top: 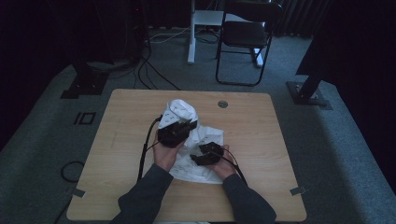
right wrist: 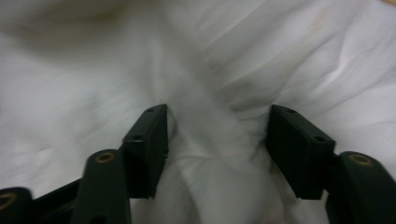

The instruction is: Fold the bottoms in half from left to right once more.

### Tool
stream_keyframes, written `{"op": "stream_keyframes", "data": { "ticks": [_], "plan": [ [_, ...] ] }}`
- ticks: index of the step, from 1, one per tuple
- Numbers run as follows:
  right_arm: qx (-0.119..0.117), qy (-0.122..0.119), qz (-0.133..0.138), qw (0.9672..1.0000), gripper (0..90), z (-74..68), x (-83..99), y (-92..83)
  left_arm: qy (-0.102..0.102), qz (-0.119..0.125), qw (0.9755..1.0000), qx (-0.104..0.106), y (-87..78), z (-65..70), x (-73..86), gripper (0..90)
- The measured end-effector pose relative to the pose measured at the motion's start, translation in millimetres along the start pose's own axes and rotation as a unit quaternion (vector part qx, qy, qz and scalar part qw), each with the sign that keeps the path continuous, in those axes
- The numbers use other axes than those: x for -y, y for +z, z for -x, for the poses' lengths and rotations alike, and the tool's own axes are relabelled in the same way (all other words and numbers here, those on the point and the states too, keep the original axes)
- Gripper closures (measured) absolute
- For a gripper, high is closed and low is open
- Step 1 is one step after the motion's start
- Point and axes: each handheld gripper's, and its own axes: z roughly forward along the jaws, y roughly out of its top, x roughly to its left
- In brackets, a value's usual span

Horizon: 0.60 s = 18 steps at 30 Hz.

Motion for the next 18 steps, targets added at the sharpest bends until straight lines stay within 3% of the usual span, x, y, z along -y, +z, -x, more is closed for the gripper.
{"op": "stream_keyframes", "data": {
  "ticks": [2,4,7,11,15,17,18],
  "plan": [
    [-0.016,0.02,0.038,0.9989,40.3,7.6,5.6,-19.8,0.005,-0.007,1.0,0.002,2.7,1.4,3.4,85.3],
    [0.006,0.044,0.058,0.9973,41.1,20.6,13.2,-41.4,0.006,-0.015,0.9999,0.006,8.7,4.0,9.3,85.3],
    [0.038,0.075,0.065,0.9943,41.2,43.5,27.5,-65.3,0.01,-0.033,0.9993,0.013,23.9,10.3,22.4,85.1],
    [0.064,0.126,0.081,0.9867,40.9,65.7,43.6,-83.6,0.014,-0.074,0.9968,0.027,52.7,18.8,47.3,85.0],
    [0.067,0.147,0.111,0.9806,39.2,72.1,43.7,-93.8,0.015,-0.12,0.9919,0.041,74.8,28.4,76.9,84.7],
    [0.059,0.145,0.127,0.9795,37.5,70.0,37.8,-98.4,0.011,-0.139,0.9892,0.045,81.9,29.6,90.6,84.3],
    [0.059,0.145,0.127,0.9795,37.5,70.0,37.8,-98.4,0.011,-0.139,0.9892,0.045,81.9,29.6,90.6,84.2]
  ]
}}
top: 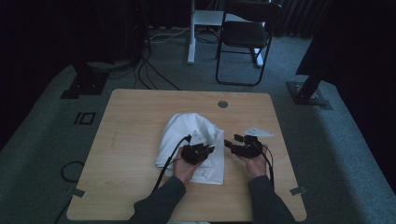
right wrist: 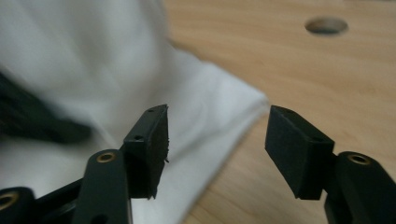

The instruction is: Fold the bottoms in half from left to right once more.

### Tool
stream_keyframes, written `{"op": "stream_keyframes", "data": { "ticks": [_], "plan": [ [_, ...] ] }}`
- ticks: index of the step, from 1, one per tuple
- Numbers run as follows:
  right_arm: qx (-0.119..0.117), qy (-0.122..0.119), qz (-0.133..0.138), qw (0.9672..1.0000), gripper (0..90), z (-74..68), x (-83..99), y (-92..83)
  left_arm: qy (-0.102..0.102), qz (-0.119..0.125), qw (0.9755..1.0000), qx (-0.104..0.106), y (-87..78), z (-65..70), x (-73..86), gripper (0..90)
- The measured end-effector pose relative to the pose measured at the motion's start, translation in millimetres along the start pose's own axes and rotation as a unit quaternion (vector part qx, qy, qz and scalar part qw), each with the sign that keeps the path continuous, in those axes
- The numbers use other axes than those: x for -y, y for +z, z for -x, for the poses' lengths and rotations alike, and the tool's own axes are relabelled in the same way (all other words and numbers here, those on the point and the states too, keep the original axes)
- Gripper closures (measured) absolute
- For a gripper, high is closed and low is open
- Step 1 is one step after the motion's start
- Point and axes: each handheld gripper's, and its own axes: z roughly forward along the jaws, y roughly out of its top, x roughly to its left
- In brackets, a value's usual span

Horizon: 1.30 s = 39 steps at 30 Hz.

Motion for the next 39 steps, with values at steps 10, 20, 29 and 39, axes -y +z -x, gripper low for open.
{"op": "stream_keyframes", "data": {
  "ticks": [10,20,29,39],
  "plan": [
    [-0.067,-0.037,0.079,0.9939,32.0,-37.0,-36.4,-2.9,-0.004,-0.013,0.9999,0.007,7.0,-1.6,9.8,80.5],
    [0.008,-0.021,-0.027,0.9994,81.0,-14.6,-29.3,41.9,0.038,0.037,0.9984,0.021,-57.4,12.6,-24.9,55.6],
    [0.029,-0.022,-0.045,0.9983,80.7,-1.8,-32.4,51.6,-0.005,0.045,0.9896,-0.136,-102.1,-78.2,-47.1,63.4],
    [0.041,-0.029,-0.061,0.9969,79.9,4.7,-39.5,63.0,-0.05,-0.002,0.9958,-0.076,-61.3,-92.7,6.8,63.7]
  ]
}}
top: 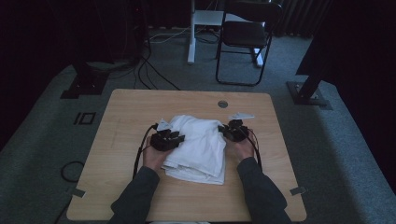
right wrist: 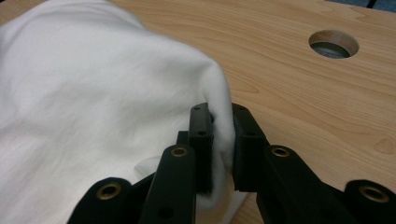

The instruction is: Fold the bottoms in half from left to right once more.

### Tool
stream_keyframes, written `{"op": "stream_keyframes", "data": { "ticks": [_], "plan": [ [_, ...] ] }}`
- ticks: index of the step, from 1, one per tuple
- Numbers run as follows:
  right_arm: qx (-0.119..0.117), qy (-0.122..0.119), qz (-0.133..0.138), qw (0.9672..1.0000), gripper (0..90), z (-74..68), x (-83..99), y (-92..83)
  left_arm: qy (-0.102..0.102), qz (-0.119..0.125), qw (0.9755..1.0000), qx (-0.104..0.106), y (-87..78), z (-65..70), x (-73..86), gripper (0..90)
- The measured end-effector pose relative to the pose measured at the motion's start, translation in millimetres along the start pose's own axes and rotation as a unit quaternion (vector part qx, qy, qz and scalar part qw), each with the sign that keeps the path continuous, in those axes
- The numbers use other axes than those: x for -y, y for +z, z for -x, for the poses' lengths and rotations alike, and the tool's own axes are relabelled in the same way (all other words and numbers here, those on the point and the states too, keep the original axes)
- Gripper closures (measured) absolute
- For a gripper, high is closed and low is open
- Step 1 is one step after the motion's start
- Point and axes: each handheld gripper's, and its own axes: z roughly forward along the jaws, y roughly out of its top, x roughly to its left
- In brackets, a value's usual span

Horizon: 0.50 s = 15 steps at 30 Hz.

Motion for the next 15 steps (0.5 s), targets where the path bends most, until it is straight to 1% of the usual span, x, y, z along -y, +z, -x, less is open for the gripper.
{"op": "stream_keyframes", "data": {
  "ticks": [3,4,5,7,8,11,15],
  "plan": [
    [0.002,-0.002,-0.003,1.0,78.0,0.7,0.2,0.8,-0.001,0.003,1.0,-0.003,2.8,-0.8,8.1,63.7],
    [0.002,-0.002,-0.002,1.0,76.9,0.8,0.1,0.6,-0.005,0.008,1.0,-0.003,3.5,-1.2,10.1,63.9],
    [0.002,-0.003,-0.003,1.0,74.6,0.6,-0.2,0.4,-0.004,0.009,0.9999,-0.007,4.4,-0.7,12.2,64.1],
    [0.005,-0.007,0.0,1.0,66.0,-0.8,-1.7,-1.5,0.01,0.004,0.9997,-0.021,6.8,1.4,16.3,64.4],
    [0.007,-0.01,0.002,0.9999,61.4,-1.6,-2.9,-3.1,0.01,0.009,0.9996,-0.023,7.6,2.0,18.3,64.6],
    [0.022,-0.019,0.015,0.9995,50.9,-5.6,-9.0,-10.3,0.002,0.016,0.9997,-0.021,7.2,-0.1,21.4,64.8],
    [0.025,-0.036,0.043,0.9981,44.7,-16.2,-20.2,-19.6,-0.001,0.021,0.9994,-0.027,7.0,2.6,22.9,64.7]
  ]
}}
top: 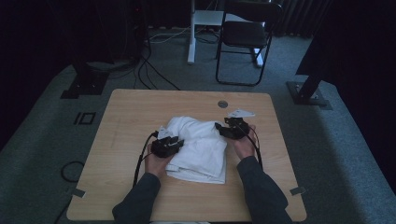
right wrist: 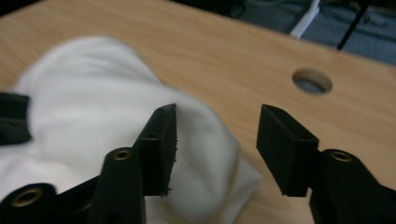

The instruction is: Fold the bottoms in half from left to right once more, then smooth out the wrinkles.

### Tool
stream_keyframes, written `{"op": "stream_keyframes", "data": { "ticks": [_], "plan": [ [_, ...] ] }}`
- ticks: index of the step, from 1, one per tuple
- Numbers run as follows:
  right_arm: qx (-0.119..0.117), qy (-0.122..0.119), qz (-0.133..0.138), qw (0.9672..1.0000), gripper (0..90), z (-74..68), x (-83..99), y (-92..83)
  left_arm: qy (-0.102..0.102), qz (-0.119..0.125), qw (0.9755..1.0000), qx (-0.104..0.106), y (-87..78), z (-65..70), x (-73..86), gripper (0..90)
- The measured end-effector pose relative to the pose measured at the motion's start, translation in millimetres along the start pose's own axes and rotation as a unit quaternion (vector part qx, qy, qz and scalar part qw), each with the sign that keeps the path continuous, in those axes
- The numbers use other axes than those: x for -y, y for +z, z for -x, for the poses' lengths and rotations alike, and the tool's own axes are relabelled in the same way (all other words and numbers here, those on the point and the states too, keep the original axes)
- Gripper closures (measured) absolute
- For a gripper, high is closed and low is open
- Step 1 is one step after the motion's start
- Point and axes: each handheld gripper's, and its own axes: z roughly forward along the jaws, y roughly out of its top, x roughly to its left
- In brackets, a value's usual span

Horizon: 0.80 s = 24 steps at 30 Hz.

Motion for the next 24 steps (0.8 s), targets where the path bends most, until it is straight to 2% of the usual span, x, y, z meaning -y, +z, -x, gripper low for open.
{"op": "stream_keyframes", "data": {
  "ticks": [3,5,8,11,14,17,20,22,24],
  "plan": [
    [-0.007,-0.01,0.018,0.9998,41.2,-10.0,-8.4,-2.3,-0.004,0.004,1.0,-0.003,-0.3,2.2,1.3,64.7],
    [-0.02,-0.019,0.021,0.9994,39.4,-17.0,-12.9,0.5,-0.007,0.005,1.0,-0.002,-0.7,2.7,2.1,64.7],
    [-0.042,-0.034,0.0,0.9985,35.5,-25.7,-15.7,12.9,-0.007,0.006,0.9999,-0.004,-1.1,3.5,2.7,64.7],
    [-0.036,-0.045,-0.041,0.9975,36.4,-28.2,-11.2,29.7,-0.004,0.007,0.9999,-0.007,-1.2,4.0,3.0,64.7],
    [-0.039,-0.028,-0.074,0.9961,38.0,-21.8,-1.8,39.4,-0.003,0.009,0.9999,-0.01,-1.3,5.5,3.8,64.7],
    [-0.032,-0.024,-0.092,0.995,39.7,-12.3,9.0,40.2,0.001,0.011,0.9998,-0.018,-1.5,8.4,4.9,64.8],
    [-0.031,-0.009,-0.105,0.994,42.2,-0.9,19.9,38.7,0.005,0.012,0.9996,-0.025,-1.6,11.9,5.6,64.9],
    [-0.021,-0.005,-0.113,0.9933,47.6,5.6,26.6,37.0,0.007,0.012,0.9994,-0.032,-1.9,14.0,6.2,65.0],
    [0.013,-0.004,-0.13,0.9914,50.1,12.3,34.0,35.6,0.004,0.014,0.9994,-0.033,-2.5,15.0,7.4,65.0]
  ]
}}
